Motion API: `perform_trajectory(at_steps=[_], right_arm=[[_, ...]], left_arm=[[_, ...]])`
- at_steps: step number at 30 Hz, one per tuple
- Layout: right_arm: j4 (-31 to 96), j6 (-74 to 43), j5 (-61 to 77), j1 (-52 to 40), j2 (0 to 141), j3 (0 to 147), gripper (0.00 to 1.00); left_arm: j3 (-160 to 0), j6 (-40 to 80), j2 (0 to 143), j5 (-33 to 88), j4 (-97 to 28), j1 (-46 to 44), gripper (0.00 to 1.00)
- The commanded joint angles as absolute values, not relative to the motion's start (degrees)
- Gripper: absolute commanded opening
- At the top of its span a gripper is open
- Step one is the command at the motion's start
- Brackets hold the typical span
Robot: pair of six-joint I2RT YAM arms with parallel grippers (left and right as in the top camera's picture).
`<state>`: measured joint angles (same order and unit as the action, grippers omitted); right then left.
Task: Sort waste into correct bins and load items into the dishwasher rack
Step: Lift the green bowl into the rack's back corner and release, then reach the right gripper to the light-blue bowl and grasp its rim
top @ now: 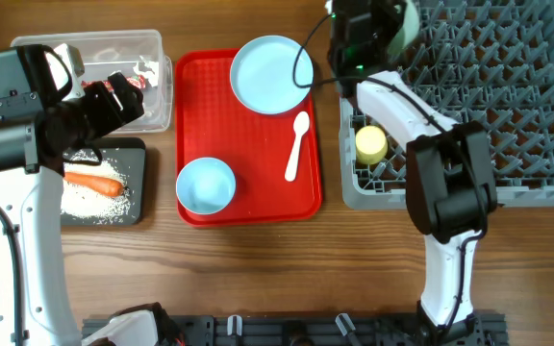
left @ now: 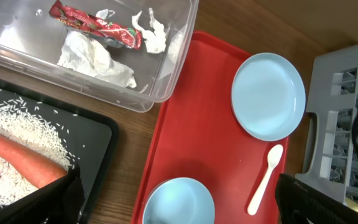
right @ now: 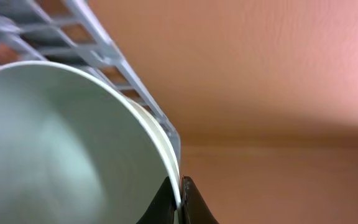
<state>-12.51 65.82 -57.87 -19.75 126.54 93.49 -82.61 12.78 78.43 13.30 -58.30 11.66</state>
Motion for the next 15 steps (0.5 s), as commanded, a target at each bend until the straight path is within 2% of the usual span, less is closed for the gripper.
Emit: perform_trajectory(at_steps=[1,6,7,9,10,12,13,14,15], right_arm=[[-10.8,65.4,-56.9,-20.3,127.7,93.3,0.04],[-7.6,65.4,-56.5,-21.4,127.7,93.3,0.04],[-7.1,65.4,-56.5,-21.9,127.7,93.3,0.07],[-7.2,65.4,-56.5,-22.8,127.7,93.3,0.18],[-7.2,65.6,-56.5,-23.5,127.7,93.3,0.2],[-7.2,65.6,-56.5,-25.0,127.7,93.3,0.12],[-7.2,65.6,-56.4,-25.8,127.7,93.3,0.14],[-7.2,65.6,-56.2,-26.5,127.7,93.3,0.16],[-7.2,65.6,-56.2,-27.3,127.7,93.3,0.24]], left_arm=[[-83.2,12.5,78.5,13.0,-58.1,11.9,1.0],[-83.2,12.5,78.5,13.0,-58.1,11.9,1.0],[-83.2,12.5,78.5,13.0,-58.1,11.9,1.0],[-83.2,12.5,78.5,13.0,-58.1,11.9,1.0],[-83.2,12.5,78.5,13.0,-58.1,11.9,1.0],[-83.2,12.5,78.5,13.0,-58.1,11.9,1.0],[-83.2,12.5,78.5,13.0,-58.1,11.9,1.0],[-83.2,12.5,78.5,13.0,-58.1,11.9,1.0],[-83.2,12.5,78.5,13.0,-58.1,11.9,1.0]])
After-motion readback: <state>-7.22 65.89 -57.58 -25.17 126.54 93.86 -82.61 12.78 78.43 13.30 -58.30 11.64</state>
